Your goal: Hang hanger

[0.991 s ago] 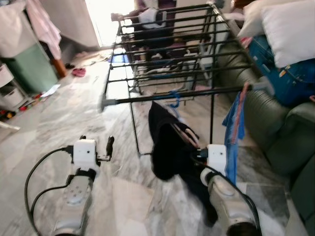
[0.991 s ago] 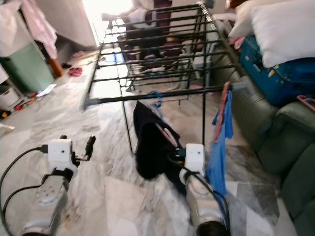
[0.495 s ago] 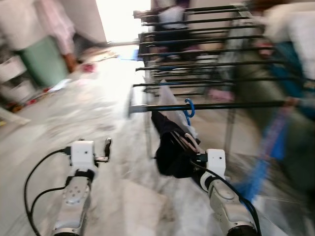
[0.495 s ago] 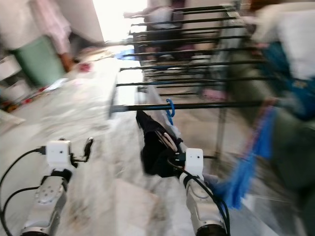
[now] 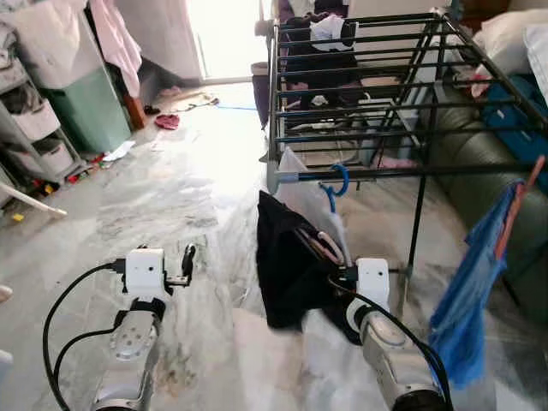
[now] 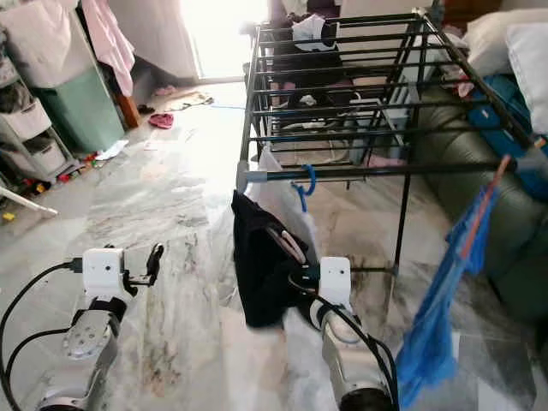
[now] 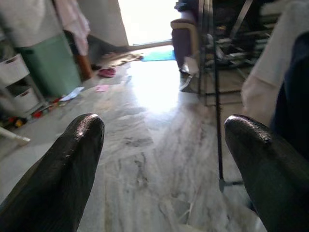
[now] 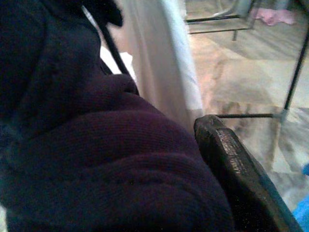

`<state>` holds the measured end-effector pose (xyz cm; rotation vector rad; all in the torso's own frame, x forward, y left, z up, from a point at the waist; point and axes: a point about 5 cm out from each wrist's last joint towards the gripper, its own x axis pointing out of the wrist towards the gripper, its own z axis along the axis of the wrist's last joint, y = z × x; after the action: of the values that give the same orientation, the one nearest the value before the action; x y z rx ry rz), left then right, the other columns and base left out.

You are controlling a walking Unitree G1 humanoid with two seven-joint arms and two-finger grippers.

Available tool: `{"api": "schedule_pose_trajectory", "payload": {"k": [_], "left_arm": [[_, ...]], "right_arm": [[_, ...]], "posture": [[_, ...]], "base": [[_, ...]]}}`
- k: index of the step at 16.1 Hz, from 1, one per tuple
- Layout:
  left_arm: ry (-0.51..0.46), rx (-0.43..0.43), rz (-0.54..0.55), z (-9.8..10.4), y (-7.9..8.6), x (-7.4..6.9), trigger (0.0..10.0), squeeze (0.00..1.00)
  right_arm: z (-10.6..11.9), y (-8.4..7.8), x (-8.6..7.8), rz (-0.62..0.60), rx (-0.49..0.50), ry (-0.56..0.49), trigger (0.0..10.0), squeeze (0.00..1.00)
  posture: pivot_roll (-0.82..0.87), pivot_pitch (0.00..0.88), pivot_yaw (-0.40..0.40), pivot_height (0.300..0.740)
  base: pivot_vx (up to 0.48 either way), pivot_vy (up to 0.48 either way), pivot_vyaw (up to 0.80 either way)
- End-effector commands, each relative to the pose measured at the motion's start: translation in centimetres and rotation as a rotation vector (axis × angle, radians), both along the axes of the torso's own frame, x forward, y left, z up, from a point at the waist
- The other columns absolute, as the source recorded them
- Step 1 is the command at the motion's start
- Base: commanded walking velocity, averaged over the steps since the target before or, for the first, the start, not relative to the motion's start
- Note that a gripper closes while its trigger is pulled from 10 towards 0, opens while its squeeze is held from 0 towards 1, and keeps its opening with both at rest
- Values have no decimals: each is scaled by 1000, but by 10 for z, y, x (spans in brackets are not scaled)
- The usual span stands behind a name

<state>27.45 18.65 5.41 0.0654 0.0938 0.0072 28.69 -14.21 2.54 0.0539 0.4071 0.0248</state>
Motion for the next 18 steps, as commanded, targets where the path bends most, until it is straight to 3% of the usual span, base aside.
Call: {"api": "schedule_pose_trajectory", "payload": {"k": [1, 7, 11, 13, 16, 18], "left_arm": [[3, -5, -30, 0, -4, 1, 10000, 0], [28, -40, -163, -2, -21, 3, 10000, 0], [33, -43, -178, -2, -22, 5, 10000, 0], [33, -42, -179, -1, -22, 6, 10000, 0], [33, -47, -168, -2, -22, 6, 10000, 0], [42, -45, -149, -4, -20, 4, 10000, 0]], "right_arm": [[10, -12, 6, -67, -20, -47, 10000, 0], [7, -38, 0, -251, -77, -40, 10000, 0], [9, -53, -3, -337, -126, -54, 10000, 0], [21, -44, 1, -244, -182, -133, 10000, 0], [22, -23, 2, -112, -211, -161, 10000, 0], [19, -26, -3, -104, -269, -156, 10000, 0]], "posture": [[-169, 0, 100, 740], [-179, 0, 113, 740], [-189, 0, 121, 740], [-193, 0, 120, 740], [-188, 0, 114, 740], [-187, 0, 111, 740]], "base": [[0, 0, 0], [0, 0, 0], [0, 0, 0], [0, 0, 0], [0, 0, 0], [0, 0, 0]]}}
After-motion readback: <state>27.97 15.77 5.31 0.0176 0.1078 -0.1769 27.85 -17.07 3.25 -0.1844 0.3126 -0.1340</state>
